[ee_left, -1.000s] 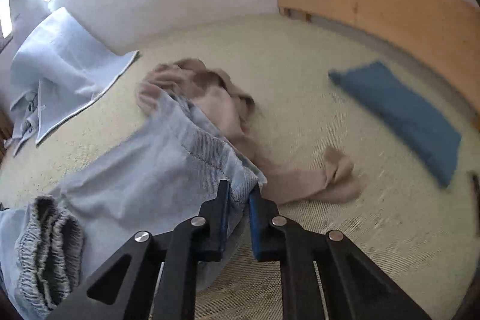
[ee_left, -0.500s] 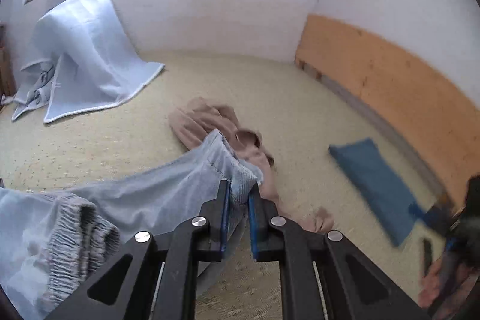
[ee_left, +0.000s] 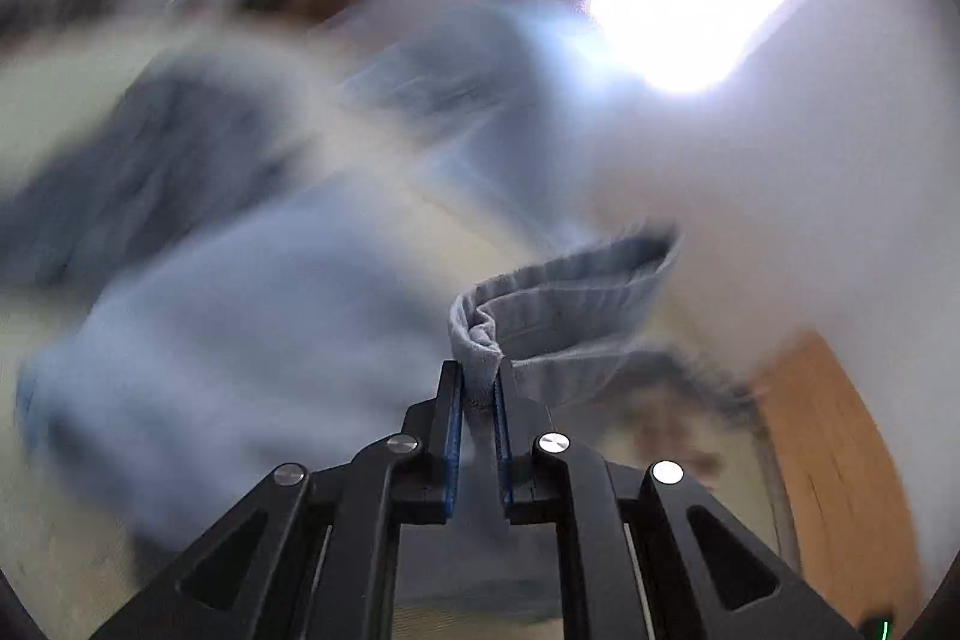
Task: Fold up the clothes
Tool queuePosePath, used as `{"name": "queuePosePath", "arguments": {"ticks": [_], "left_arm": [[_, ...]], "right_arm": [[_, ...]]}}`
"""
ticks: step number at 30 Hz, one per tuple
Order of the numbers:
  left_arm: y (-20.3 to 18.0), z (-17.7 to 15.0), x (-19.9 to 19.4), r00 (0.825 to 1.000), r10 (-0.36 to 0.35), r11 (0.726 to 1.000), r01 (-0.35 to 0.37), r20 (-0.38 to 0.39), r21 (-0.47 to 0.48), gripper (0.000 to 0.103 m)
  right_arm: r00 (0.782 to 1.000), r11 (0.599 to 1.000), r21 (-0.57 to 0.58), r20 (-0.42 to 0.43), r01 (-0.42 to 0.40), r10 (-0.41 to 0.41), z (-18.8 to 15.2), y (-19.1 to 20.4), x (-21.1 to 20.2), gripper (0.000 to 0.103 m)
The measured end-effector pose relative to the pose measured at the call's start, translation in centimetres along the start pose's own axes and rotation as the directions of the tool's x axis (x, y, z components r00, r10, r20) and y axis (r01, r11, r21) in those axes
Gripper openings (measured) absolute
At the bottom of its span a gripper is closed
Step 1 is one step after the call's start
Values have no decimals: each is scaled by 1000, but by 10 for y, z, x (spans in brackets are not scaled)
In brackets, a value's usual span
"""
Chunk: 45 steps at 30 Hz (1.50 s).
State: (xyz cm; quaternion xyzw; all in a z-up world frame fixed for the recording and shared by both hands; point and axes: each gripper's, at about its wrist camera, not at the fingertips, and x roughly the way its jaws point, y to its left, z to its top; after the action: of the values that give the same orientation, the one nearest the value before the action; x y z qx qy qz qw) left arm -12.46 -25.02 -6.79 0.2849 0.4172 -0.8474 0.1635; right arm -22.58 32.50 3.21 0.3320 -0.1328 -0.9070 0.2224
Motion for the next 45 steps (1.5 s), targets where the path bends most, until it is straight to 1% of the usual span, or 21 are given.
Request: {"name": "queuePosePath", "arguments": {"ticks": [2, 3, 6, 7, 8, 10, 11, 13, 14, 16, 18, 21, 24, 27, 29, 30, 31, 33, 34, 39, 45], "left_arm": [[23, -7, 16, 999, -5, 999, 3, -43, -32, 9], [28, -10, 19, 998, -33, 999, 31, -47, -43, 9], [21, -7, 22, 994, -84, 996, 82, -66, -30, 12], [19, -5, 23, 993, -92, 996, 91, -81, -20, 23], [18, -2, 26, 990, -100, 995, 99, -99, -15, 30], [18, 7, 31, 980, -152, 988, 147, -130, -45, 50], [19, 12, 34, 973, -179, 983, 172, -144, -61, 56], [23, 14, 32, 951, -275, 957, 257, -144, -132, 77], [25, 14, 31, 935, -327, 938, 303, -137, -172, 82], [27, 15, 31, 911, -391, 906, 358, -128, -225, 84], [26, 17, 36, 894, -427, 885, 383, -133, -264, 84], [16, 21, 54, 885, -428, 887, 373, -185, -271, 85], [3, 25, 81, 901, -356, 925, 301, -248, -234, 85], [-7, 31, 94, 912, -336, 930, 281, -236, -238, 83], [-13, 36, 98, 916, -322, 935, 267, -239, -235, 42], [-15, 39, 98, 916, -320, 935, 265, -243, -233, 17], [-18, 41, 99, 915, -319, 936, 264, -247, -232, 13], [-27, 48, 85, 916, -345, 930, 303, -207, -208, 11], [-26, 51, 84, 916, -346, 930, 305, -202, -207, 9], [-12, 64, 84, 921, -334, 931, 291, -198, -219, 9], [6, 80, 84, 927, -320, 933, 274, -193, -234, 9]], "right_arm": [[1000, 1000, -18, -19, -4, 4, -3, 5, 5, 102], [1000, 1000, -29, -28, -7, 7, -5, 8, 8, 102], [999, 998, -68, -53, -12, 9, -10, 17, 16, 102], [998, 997, -79, -62, -13, 8, -12, 20, 19, 102], [997, 996, -89, -73, -15, 9, -15, 23, 22, 102], [995, 993, -114, -99, -22, 11, -21, 29, 29, 102], [994, 991, -131, -112, -23, 8, -24, 32, 32, 102], [990, 984, -177, -143, -10, -16, -34, 40, 41, 102], [988, 982, -189, -153, -5, -24, -37, 42, 44, 102], [986, 981, -194, -163, -4, -29, -42, 45, 50, 102], [986, 984, -180, -163, -7, -23, -45, 47, 55, 102], [986, 986, -168, -163, -8, -19, -49, 51, 58, 102], [986, 988, -156, -164, -9, -17, -54, 55, 60, 102], [987, 987, -161, -157, -12, -14, -57, 62, 56, 102], [988, 986, -164, -156, -8, -18, -59, 68, 54, 102], [987, 986, -166, -157, -5, -21, -61, 71, 54, 102], [987, 986, -169, -160, -3, -24, -62, 74, 54, 102], [986, 984, -176, -165, -3, -27, -64, 81, 55, 102], [986, 984, -180, -166, -5, -26, -65, 85, 55, 102], [986, 979, -200, -164, -24, -9, -66, 103, 54, 102], [979, 972, -231, -204, -38, -11, -78, 128, 65, 102]]}}
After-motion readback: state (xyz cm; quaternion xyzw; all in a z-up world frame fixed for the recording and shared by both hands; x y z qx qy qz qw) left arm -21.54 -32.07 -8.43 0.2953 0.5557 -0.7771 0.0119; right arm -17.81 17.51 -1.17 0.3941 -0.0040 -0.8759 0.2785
